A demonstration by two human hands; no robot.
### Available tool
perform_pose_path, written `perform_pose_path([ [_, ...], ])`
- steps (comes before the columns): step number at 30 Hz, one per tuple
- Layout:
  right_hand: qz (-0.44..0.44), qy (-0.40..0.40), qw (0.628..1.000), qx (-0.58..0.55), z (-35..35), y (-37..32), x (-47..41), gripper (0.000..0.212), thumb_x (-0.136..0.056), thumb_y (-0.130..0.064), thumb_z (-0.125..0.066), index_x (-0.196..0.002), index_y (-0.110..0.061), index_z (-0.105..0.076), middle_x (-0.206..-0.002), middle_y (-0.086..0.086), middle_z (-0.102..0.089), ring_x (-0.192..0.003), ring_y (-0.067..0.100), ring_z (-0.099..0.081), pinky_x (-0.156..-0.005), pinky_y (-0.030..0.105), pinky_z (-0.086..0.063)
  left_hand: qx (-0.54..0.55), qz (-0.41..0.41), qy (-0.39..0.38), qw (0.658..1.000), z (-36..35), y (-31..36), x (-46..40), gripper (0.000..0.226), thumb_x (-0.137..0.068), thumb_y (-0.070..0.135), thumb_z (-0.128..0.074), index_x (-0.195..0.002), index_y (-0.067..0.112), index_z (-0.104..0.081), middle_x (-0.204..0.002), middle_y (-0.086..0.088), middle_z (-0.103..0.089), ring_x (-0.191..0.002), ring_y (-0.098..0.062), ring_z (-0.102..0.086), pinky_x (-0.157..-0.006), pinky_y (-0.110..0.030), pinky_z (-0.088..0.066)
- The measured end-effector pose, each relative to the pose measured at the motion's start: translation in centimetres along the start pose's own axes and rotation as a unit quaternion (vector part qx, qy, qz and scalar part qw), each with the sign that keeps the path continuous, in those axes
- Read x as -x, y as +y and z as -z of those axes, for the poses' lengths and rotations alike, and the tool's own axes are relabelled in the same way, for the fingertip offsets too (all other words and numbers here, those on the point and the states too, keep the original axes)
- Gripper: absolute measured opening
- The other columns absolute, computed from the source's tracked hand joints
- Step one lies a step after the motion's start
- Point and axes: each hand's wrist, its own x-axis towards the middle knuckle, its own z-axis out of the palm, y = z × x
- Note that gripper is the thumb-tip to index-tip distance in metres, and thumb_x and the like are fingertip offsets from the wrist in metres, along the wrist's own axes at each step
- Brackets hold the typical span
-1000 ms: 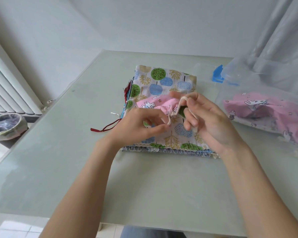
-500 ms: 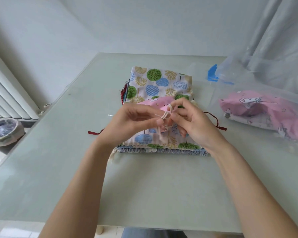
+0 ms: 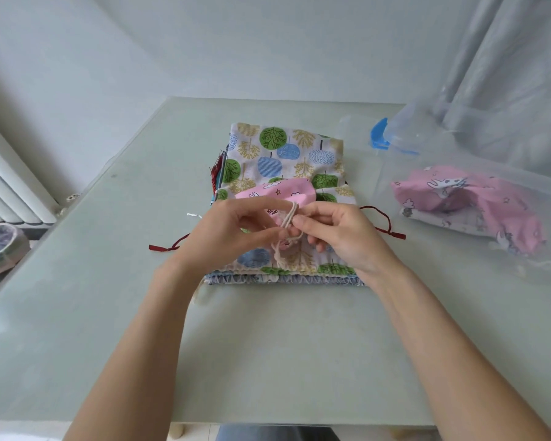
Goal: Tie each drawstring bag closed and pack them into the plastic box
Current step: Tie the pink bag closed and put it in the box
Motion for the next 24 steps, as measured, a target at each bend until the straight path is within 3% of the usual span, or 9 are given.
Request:
perform_pose_path([
  [3,-0.008,-0.024,1.000,0.003,0.1,-0.2,0.2,0.012,-0.087,-0.009,-0.061,-0.092,-0.015,-0.069,-0.073,-0.001,-0.064,-0.053,0.003,-0.047,-0.051,0.017,-0.042,-0.031,-0.030,0.003,0.999,-0.1,0.1,0.0,0.029,-0.078,0.017,-0.073,-0.104,0.025,-0.065,-0.071,0.007,-0.069,-0.064,-0.010,-0.068,-0.073,-0.024,-0.054],
  [5,-0.012,-0.050,0.998,0.024,0.2,-0.3,0.4,0.013,-0.086,-0.015,-0.064,-0.097,-0.016,-0.070,-0.080,0.004,-0.067,-0.053,0.008,-0.047,-0.054,0.027,-0.043,-0.058,-0.038,0.006,0.998,0.0,0.0,0.0,0.029,-0.079,0.014,-0.073,-0.104,0.026,-0.064,-0.074,0.008,-0.069,-0.063,-0.008,-0.068,-0.070,-0.019,-0.052],
  [7,-0.008,-0.047,0.998,0.033,-0.1,-0.4,0.5,0.011,-0.082,-0.024,-0.067,-0.090,-0.019,-0.071,-0.069,-0.004,-0.066,-0.050,0.009,-0.044,-0.050,0.027,-0.041,-0.094,-0.047,0.010,0.994,0.0,-0.1,0.0,0.030,-0.080,0.013,-0.073,-0.103,0.028,-0.063,-0.073,0.010,-0.067,-0.064,-0.006,-0.067,-0.067,-0.013,-0.049],
  [9,0.007,0.004,1.000,0.027,-0.5,-0.5,0.5,0.007,-0.081,-0.021,-0.068,-0.077,-0.015,-0.069,-0.051,-0.012,-0.058,-0.043,0.003,-0.041,-0.045,0.016,-0.035,-0.147,-0.071,0.015,0.986,-0.2,-0.2,0.1,0.028,-0.080,0.022,-0.072,-0.104,0.032,-0.062,-0.073,0.016,-0.065,-0.066,-0.002,-0.065,-0.066,-0.015,-0.049],
  [12,0.010,0.071,0.997,0.011,-0.5,-0.2,0.1,0.012,-0.082,-0.011,-0.068,-0.078,0.000,-0.069,-0.054,-0.008,-0.060,-0.043,-0.001,-0.048,-0.048,0.008,-0.034,-0.182,-0.133,0.096,0.970,-0.3,0.3,0.0,0.019,-0.081,0.030,-0.067,-0.100,0.028,-0.065,-0.077,0.017,-0.066,-0.071,0.001,-0.065,-0.068,-0.027,-0.054],
  [15,-0.009,0.088,0.996,-0.021,-0.2,-0.4,0.0,0.016,-0.084,-0.007,-0.065,-0.081,0.009,-0.066,-0.061,0.005,-0.058,-0.042,-0.001,-0.048,-0.045,0.008,-0.034,-0.073,-0.141,0.205,0.966,0.1,0.8,-0.1,0.008,-0.083,0.014,-0.069,-0.088,0.010,-0.066,-0.081,0.006,-0.069,-0.074,-0.006,-0.066,-0.069,-0.029,-0.055],
  [20,0.000,0.073,0.997,-0.006,-0.5,-0.8,0.2,0.020,-0.085,-0.005,-0.063,-0.066,-0.005,-0.064,-0.056,-0.001,-0.057,-0.039,-0.001,-0.047,-0.043,0.008,-0.034,-0.132,-0.125,0.116,0.976,-0.6,0.0,-0.5,0.016,-0.079,0.025,-0.072,-0.094,0.019,-0.070,-0.084,0.008,-0.065,-0.077,-0.008,-0.062,-0.063,-0.029,-0.054],
  [24,-0.002,0.077,0.997,-0.005,-0.5,-0.9,0.3,0.022,-0.086,-0.005,-0.062,-0.064,-0.005,-0.064,-0.055,-0.001,-0.056,-0.037,0.000,-0.045,-0.042,0.008,-0.033,-0.168,-0.124,0.114,0.971,-0.8,-0.4,-0.7,0.015,-0.079,0.034,-0.065,-0.086,0.022,-0.070,-0.075,0.012,-0.060,-0.067,-0.006,-0.058,-0.057,-0.032,-0.050],
])
